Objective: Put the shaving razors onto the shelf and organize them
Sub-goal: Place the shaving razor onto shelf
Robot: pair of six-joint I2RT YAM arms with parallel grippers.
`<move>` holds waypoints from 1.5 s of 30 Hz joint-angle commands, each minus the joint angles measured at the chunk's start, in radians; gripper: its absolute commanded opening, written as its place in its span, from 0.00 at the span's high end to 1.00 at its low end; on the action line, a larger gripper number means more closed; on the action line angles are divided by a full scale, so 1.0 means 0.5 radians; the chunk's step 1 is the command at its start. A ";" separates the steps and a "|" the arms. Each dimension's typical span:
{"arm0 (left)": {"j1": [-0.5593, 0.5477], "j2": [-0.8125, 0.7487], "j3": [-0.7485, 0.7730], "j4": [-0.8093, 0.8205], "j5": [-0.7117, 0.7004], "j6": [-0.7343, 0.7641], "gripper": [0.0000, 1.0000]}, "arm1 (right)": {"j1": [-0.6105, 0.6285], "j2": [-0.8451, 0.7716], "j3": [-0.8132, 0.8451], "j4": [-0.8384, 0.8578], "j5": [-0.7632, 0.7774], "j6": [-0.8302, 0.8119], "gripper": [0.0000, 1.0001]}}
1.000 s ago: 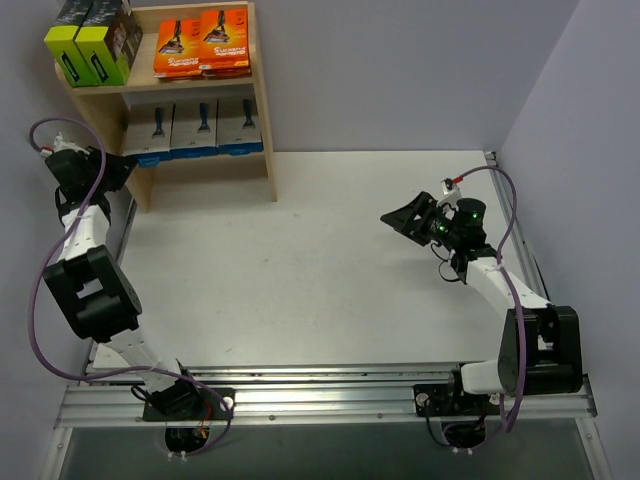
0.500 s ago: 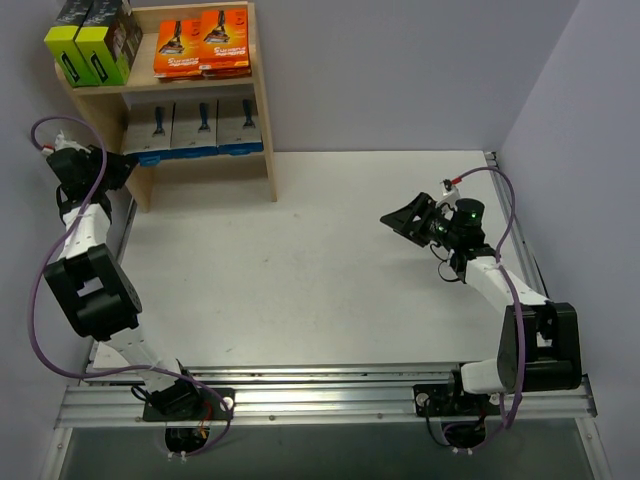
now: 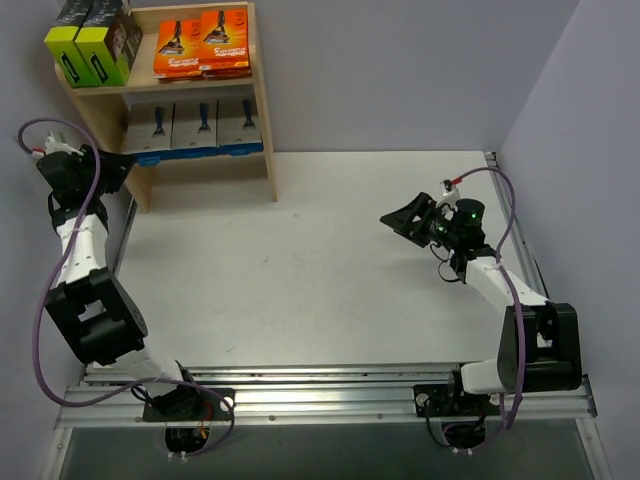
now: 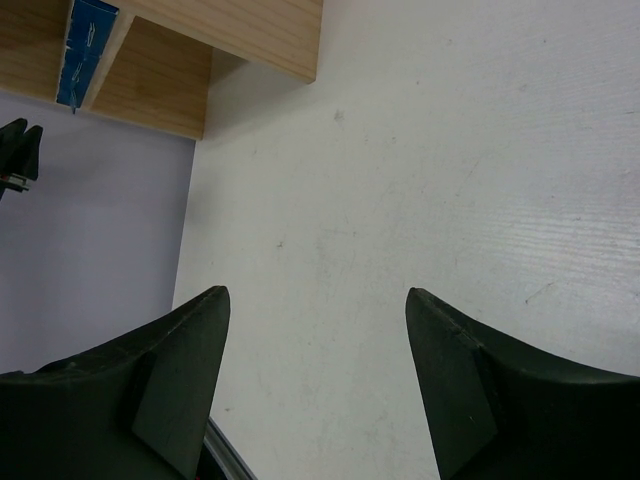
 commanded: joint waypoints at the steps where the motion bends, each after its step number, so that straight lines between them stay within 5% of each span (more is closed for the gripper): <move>1: 0.062 -0.252 -0.118 -0.046 0.028 -0.018 0.64 | -0.017 -0.090 0.025 0.038 -0.024 -0.019 0.33; 10: 0.035 -0.742 -0.211 -0.420 -0.002 0.154 0.55 | -0.014 -0.197 0.135 -0.247 0.102 -0.196 0.16; 12: 0.007 -0.844 -0.254 -0.511 0.001 0.231 0.43 | -0.011 -0.195 0.227 -0.351 0.145 -0.239 0.13; 13: -0.036 -0.957 -0.275 -0.539 -0.008 0.246 0.40 | -0.008 -0.188 0.264 -0.394 0.167 -0.267 0.00; 17: -0.229 -1.252 -0.423 -0.634 -0.100 0.393 0.28 | 0.029 -0.231 0.365 -0.471 0.240 -0.255 0.00; 20: -0.434 -1.442 -0.469 -0.833 -0.275 0.580 0.07 | 0.106 -0.286 0.488 -0.627 0.360 -0.310 0.00; 26: -0.738 -1.761 -0.435 -1.131 -0.848 0.920 0.06 | 0.430 -0.397 0.804 -0.885 0.712 -0.522 0.00; 32: -1.011 -2.136 -0.588 -1.178 -1.517 1.099 0.06 | 0.908 -0.480 0.826 -0.711 1.083 -0.663 0.00; 35: -1.085 -2.240 -0.674 -1.208 -1.601 1.105 0.06 | 1.108 -0.526 0.715 -0.485 1.243 -0.801 0.00; 40: -1.162 -2.480 -0.855 -1.187 -1.938 1.115 0.06 | 1.164 -0.446 0.531 -0.076 1.259 -0.923 0.00; 45: -1.168 -2.465 -0.889 -1.144 -1.957 1.167 0.06 | 1.186 -0.219 0.546 0.170 1.311 -1.040 0.00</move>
